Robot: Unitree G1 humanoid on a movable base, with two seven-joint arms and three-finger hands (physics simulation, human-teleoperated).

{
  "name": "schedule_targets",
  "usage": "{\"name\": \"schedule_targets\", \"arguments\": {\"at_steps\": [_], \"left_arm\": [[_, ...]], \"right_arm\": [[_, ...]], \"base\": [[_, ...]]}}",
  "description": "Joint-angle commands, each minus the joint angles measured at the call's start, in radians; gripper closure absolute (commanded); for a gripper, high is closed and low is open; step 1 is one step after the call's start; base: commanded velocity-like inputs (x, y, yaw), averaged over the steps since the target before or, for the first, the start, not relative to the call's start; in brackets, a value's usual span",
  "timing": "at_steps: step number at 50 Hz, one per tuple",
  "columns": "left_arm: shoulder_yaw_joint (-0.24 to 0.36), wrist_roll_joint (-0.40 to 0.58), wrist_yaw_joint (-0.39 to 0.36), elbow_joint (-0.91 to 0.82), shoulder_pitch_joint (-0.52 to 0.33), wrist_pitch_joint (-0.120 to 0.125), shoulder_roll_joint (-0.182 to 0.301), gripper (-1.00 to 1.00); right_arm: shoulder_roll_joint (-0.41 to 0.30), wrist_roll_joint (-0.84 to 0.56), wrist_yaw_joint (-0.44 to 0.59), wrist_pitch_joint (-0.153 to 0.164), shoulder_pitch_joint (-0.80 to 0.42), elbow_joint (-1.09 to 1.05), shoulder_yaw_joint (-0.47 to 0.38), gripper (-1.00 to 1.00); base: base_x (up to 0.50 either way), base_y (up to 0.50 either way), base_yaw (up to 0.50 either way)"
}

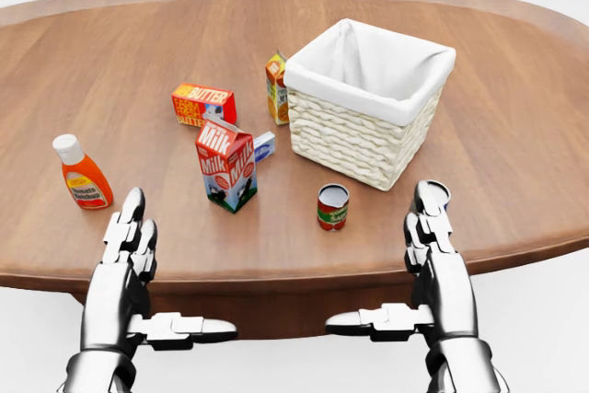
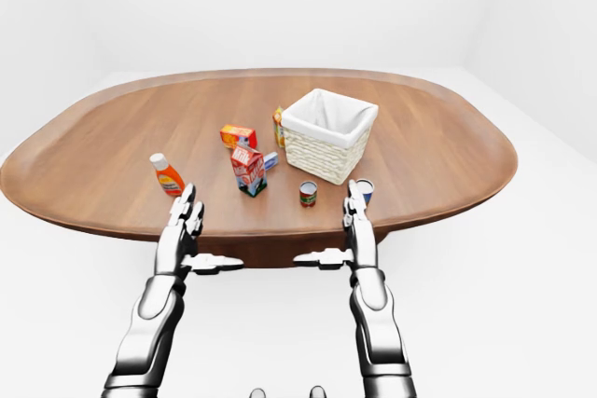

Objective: Pick up the alphabet soup, and put it in the basket.

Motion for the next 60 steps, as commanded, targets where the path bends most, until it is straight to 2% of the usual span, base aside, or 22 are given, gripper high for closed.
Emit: {"name": "schedule_targets", "arguments": {"at_steps": [1, 6, 9, 18, 19, 24, 25, 29, 30, 35, 36, 37, 40, 42, 50, 54, 56, 60], "left_arm": [[0.018, -0.008, -0.029, 0.004, 0.004, -0.018, 0.010, -1.00], [0.013, -0.004, -0.036, -0.008, 0.009, -0.026, 0.009, -1.00], [0.011, 0.004, -0.041, -0.012, 0.014, -0.043, 0.011, -1.00], [0.021, -0.001, -0.044, -0.064, 0.024, -0.045, 0.012, -1.00], [0.027, -0.012, -0.043, -0.093, 0.029, -0.036, 0.011, -1.00], [0.027, -0.013, -0.043, -0.095, 0.030, -0.035, 0.011, -1.00], [0.033, -0.009, -0.031, -0.166, 0.042, -0.043, 0.012, -1.00], [0.034, -0.008, -0.031, -0.171, 0.043, -0.043, 0.012, -1.00], [0.037, -0.012, -0.028, -0.216, 0.053, -0.038, 0.011, -1.00], [0.051, -0.028, -0.018, -0.282, 0.061, -0.017, 0.009, -1.00], [0.052, -0.027, -0.016, -0.289, 0.062, -0.021, 0.009, -1.00], [0.053, -0.023, -0.014, -0.299, 0.064, -0.029, 0.009, -1.00], [0.054, -0.034, -0.020, -0.327, 0.067, -0.018, 0.009, -1.00], [0.050, -0.016, -0.024, -0.338, 0.072, -0.044, 0.011, -1.00], [0.055, -0.021, -0.030, -0.395, 0.082, -0.035, 0.008, -1.00], [0.059, -0.017, -0.029, -0.404, 0.082, -0.045, 0.008, -1.00], [0.066, -0.069, -0.032, -0.425, 0.083, 0.001, 0.000, -1.00], [0.065, -0.059, -0.028, -0.424, 0.083, -0.013, 0.005, -1.00]], "right_arm": [[-0.014, 0.047, 0.021, 0.009, -0.006, 0.010, -0.033, -1.00], [-0.018, 0.025, 0.020, -0.011, -0.006, 0.012, -0.025, -1.00], [-0.018, -0.011, 0.012, -0.029, -0.001, 0.005, -0.016, -1.00], [-0.018, -0.005, 0.011, -0.018, 0.000, -0.019, -0.028, -1.00], [-0.018, -0.001, 0.010, -0.016, 0.002, -0.034, -0.031, -1.00], [-0.018, -0.001, 0.010, -0.016, 0.002, -0.035, -0.031, -1.00], [-0.017, 0.000, -0.003, 0.001, 0.017, -0.118, -0.037, -1.00], [-0.017, -0.001, -0.003, 0.003, 0.018, -0.124, -0.038, -1.00], [-0.016, 0.001, -0.008, 0.013, 0.024, -0.154, -0.040, -1.00], [-0.016, 0.002, -0.014, 0.019, 0.029, -0.188, -0.046, -1.00], [-0.017, -0.002, -0.014, 0.016, 0.029, -0.190, -0.047, -1.00], [-0.019, -0.013, -0.015, 0.000, 0.028, -0.187, -0.046, -1.00], [-0.018, -0.020, -0.015, 0.002, 0.032, -0.215, -0.046, -1.00], [-0.020, -0.036, -0.014, -0.015, 0.037, -0.232, -0.043, -1.00], [-0.019, -0.060, -0.016, -0.011, 0.042, -0.282, -0.047, -1.00], [-0.017, -0.048, -0.014, -0.001, 0.045, -0.304, -0.055, -1.00], [-0.016, -0.048, -0.017, -0.002, 0.046, -0.317, -0.056, -1.00], [-0.015, -0.048, -0.017, 0.001, 0.051, -0.332, -0.055, -1.00]], "base": [[0.00, 0.00, 0.00], [0.00, 0.00, 0.00], [0.00, 0.00, 0.00], [0.00, 0.00, 0.00], [0.00, 0.00, 0.00], [0.00, 0.00, 0.00], [0.00, 0.00, 0.00], [0.00, 0.00, 0.00], [0.00, 0.00, 0.00], [0.00, 0.00, 0.00], [0.00, 0.00, 0.00], [0.00, 0.00, 0.00], [0.00, 0.00, 0.00], [0.00, 0.00, 0.00], [0.00, 0.00, 0.00], [0.00, 0.00, 0.00], [0.00, 0.00, 0.00], [0.00, 0.00, 0.00]]}}
